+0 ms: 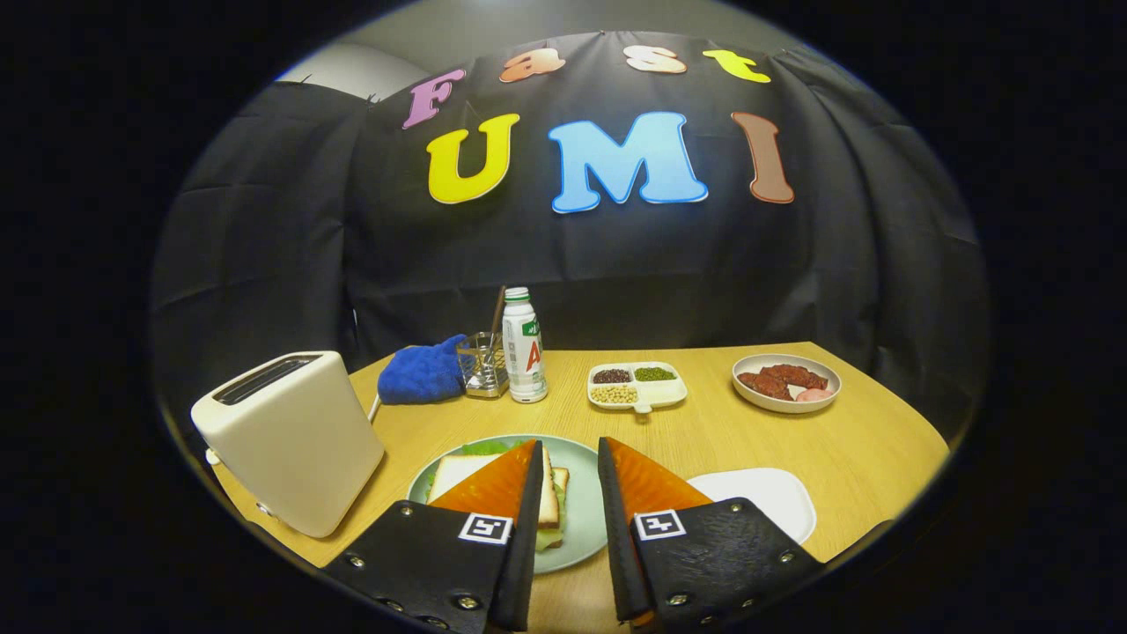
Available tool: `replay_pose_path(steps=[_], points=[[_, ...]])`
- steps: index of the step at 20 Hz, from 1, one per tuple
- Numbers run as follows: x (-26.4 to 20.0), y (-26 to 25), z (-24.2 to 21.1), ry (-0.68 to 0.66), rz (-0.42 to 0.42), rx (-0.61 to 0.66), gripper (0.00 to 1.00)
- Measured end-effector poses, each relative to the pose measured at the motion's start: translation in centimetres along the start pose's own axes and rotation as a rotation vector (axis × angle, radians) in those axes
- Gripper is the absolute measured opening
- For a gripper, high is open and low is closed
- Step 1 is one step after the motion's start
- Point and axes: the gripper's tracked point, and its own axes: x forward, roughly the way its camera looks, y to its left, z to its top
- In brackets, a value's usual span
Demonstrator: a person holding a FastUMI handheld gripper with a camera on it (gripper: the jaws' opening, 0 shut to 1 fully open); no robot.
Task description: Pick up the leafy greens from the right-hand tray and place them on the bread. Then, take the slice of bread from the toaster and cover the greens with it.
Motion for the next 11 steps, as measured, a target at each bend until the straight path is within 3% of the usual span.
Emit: replay_pose_path(steps=[6, 11], points=[[-4.3, -7.9, 1.6, -0.078, -0.080, -0.097, 0.36], [-6.5, -17.3, 2.2, -0.094, -0.141, -0.035, 0.36]])
